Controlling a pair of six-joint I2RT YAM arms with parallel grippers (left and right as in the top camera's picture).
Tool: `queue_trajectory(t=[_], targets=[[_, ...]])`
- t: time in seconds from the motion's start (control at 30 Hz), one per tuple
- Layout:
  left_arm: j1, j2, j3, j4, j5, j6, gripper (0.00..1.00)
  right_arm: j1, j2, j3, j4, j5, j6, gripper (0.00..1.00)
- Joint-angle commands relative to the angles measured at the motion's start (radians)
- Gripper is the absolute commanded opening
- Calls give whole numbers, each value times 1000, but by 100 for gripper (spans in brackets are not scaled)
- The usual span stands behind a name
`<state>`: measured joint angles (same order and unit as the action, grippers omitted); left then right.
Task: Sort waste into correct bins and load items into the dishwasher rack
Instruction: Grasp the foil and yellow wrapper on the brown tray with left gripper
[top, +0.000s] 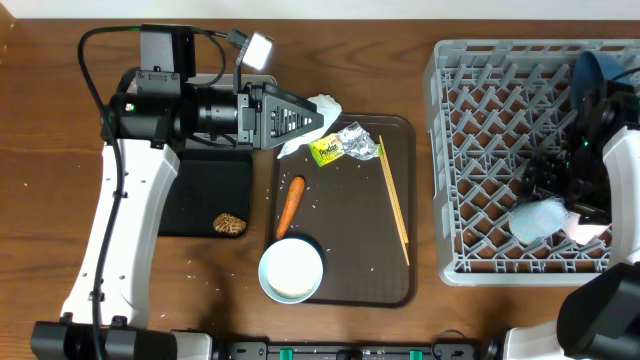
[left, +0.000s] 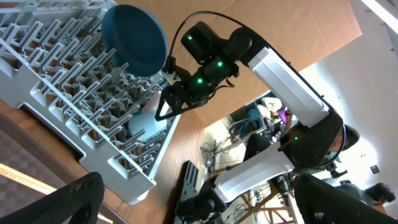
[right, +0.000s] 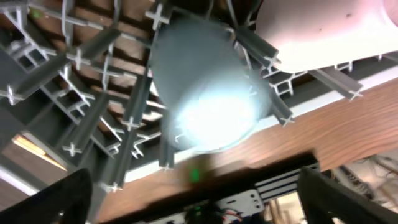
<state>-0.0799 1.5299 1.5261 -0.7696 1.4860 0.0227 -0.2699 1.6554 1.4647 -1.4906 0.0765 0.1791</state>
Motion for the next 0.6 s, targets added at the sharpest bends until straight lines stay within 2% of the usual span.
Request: queue_trajectory(t=[0.0,0.1,0.2,0.3,0.47,0.5,0.57], targets=[[5,-8,0,2,5,5,98,-13,-16,24,15,-24,7,99],[5,-8,0,2,-5,5,98,-6,-48,73,31,-47,0,99],[0,-10,0,-22,-140,-22,98,9,-98,127,79,-138,-43,99],[-40,-12,0,-105,-426,-20,98,27,-169,148,181,-286,-61,99],[-222,-4,-13,-221,-1125,-9,98,41,-247,148,338,-471,-60,99],[-261,2,-27,-221,-1231,-10,98,42,-253,148,354,-493,-60,99],[-318,19,-55,-212,-1335,-10,98,42,-253,148,365,-518,-60,99]])
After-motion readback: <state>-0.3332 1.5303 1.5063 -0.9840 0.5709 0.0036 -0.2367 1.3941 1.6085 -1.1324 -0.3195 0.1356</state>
